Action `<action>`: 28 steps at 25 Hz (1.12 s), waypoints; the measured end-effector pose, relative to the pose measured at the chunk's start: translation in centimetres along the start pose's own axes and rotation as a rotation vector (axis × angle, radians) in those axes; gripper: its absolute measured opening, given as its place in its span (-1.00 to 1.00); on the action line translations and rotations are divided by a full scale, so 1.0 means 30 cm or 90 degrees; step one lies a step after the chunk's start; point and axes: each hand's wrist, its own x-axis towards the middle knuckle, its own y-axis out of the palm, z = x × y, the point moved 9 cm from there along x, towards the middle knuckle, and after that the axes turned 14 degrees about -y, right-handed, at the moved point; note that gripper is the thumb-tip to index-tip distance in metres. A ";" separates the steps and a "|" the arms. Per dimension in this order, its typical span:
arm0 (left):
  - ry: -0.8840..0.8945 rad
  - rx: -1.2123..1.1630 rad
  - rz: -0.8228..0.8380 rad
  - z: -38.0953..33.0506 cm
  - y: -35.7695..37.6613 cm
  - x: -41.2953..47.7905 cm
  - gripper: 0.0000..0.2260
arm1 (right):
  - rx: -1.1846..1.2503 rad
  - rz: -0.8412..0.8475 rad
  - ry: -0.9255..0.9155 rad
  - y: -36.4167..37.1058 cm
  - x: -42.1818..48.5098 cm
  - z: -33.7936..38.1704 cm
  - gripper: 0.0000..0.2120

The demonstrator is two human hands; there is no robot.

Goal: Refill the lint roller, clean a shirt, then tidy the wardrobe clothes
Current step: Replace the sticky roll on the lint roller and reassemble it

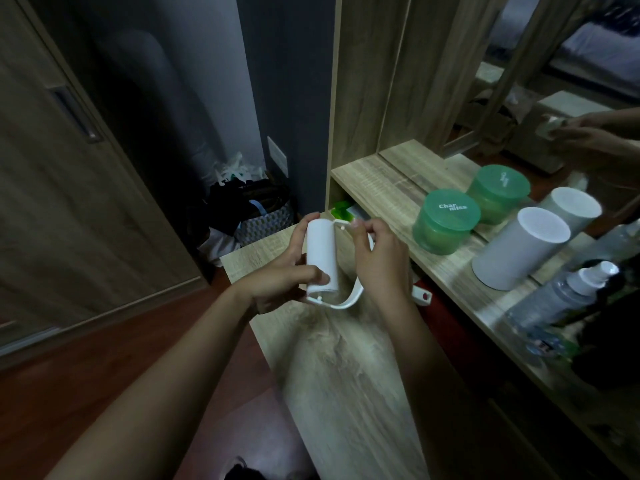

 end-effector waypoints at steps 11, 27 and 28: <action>0.002 -0.133 0.055 0.013 0.038 -0.011 -0.32 | 0.019 0.051 0.015 0.009 0.012 0.021 -0.71; 0.064 -0.173 -0.003 -0.018 0.048 -0.030 -0.28 | -0.024 0.034 0.037 -0.005 -0.006 0.058 -0.63; 0.076 -0.196 -0.009 -0.020 0.048 -0.029 -0.28 | -0.025 0.034 0.039 -0.002 -0.007 0.058 -0.62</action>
